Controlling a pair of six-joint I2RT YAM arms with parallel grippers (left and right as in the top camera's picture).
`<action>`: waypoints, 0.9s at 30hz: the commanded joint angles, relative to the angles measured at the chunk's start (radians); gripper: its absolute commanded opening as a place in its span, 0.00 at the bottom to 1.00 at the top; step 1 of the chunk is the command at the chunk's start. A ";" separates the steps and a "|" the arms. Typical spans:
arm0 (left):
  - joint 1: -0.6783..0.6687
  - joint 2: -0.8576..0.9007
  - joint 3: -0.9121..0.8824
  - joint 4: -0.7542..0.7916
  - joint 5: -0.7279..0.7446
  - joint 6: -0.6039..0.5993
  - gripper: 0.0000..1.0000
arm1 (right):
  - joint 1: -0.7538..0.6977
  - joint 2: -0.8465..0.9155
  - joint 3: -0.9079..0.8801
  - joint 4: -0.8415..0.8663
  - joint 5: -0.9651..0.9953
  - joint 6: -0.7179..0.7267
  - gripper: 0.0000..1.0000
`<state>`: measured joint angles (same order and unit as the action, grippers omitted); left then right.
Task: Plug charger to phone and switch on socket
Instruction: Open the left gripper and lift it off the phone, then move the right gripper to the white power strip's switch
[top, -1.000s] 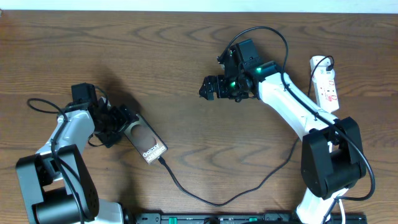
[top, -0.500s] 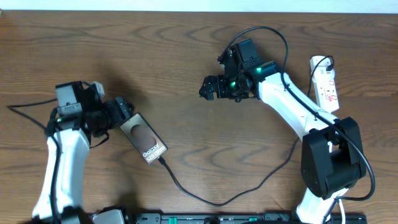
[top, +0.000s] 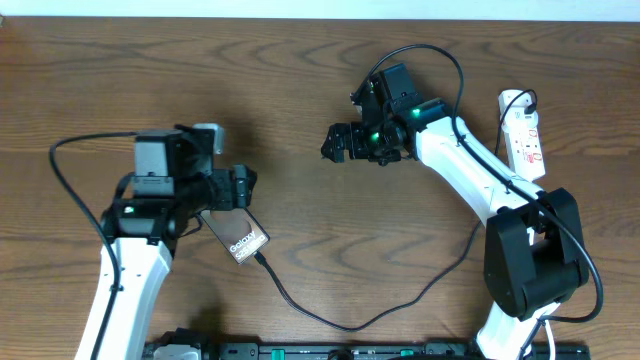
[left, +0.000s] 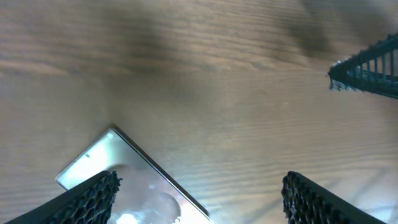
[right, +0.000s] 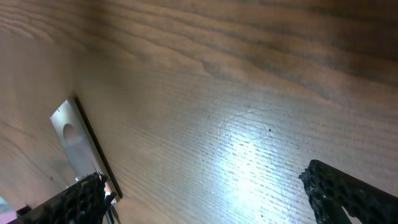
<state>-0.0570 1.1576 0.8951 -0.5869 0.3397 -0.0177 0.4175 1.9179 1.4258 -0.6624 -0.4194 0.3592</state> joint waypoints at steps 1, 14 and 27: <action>-0.052 -0.003 0.048 0.010 -0.204 -0.003 0.91 | 0.001 -0.042 0.044 -0.034 -0.009 -0.027 0.99; -0.058 -0.003 0.047 0.005 -0.206 -0.002 0.93 | -0.235 -0.154 0.500 -0.412 0.116 -0.181 0.99; -0.058 -0.003 0.045 -0.005 -0.206 -0.002 0.93 | -0.706 -0.138 0.556 -0.503 0.118 -0.268 0.99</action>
<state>-0.1123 1.1576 0.9188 -0.5880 0.1501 -0.0223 -0.2211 1.7645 1.9812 -1.1473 -0.3035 0.1635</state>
